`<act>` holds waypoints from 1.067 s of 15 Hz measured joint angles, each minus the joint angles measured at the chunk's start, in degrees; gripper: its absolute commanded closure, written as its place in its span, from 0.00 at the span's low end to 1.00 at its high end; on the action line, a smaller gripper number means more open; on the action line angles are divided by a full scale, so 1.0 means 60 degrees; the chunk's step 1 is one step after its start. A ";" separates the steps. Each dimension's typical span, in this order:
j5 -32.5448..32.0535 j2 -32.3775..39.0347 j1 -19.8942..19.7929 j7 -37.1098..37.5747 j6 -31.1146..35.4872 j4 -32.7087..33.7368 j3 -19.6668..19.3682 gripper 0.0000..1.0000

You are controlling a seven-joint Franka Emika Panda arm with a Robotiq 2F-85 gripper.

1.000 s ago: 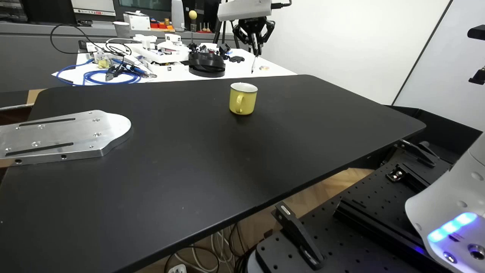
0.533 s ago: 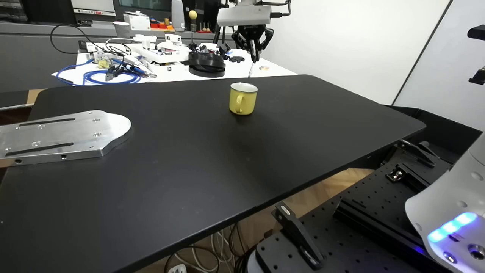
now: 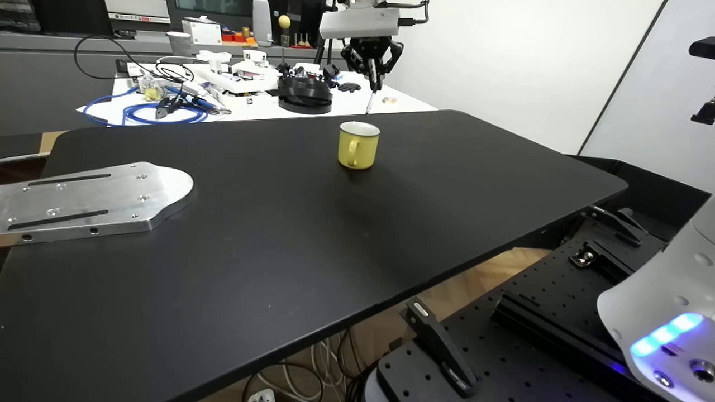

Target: Pick up the pen and put it in the cup

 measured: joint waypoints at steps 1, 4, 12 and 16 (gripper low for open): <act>-0.0007 0.0003 0.0003 0.0000 0.0000 0.0000 0.0001 0.97; -0.0236 0.0004 0.0021 0.0037 0.0038 0.0000 0.0000 0.97; -0.1691 0.0151 0.0042 0.0771 0.0564 -0.0003 -0.0012 0.97; -0.2657 0.0374 0.0037 0.1610 0.0942 -0.0003 -0.0040 0.97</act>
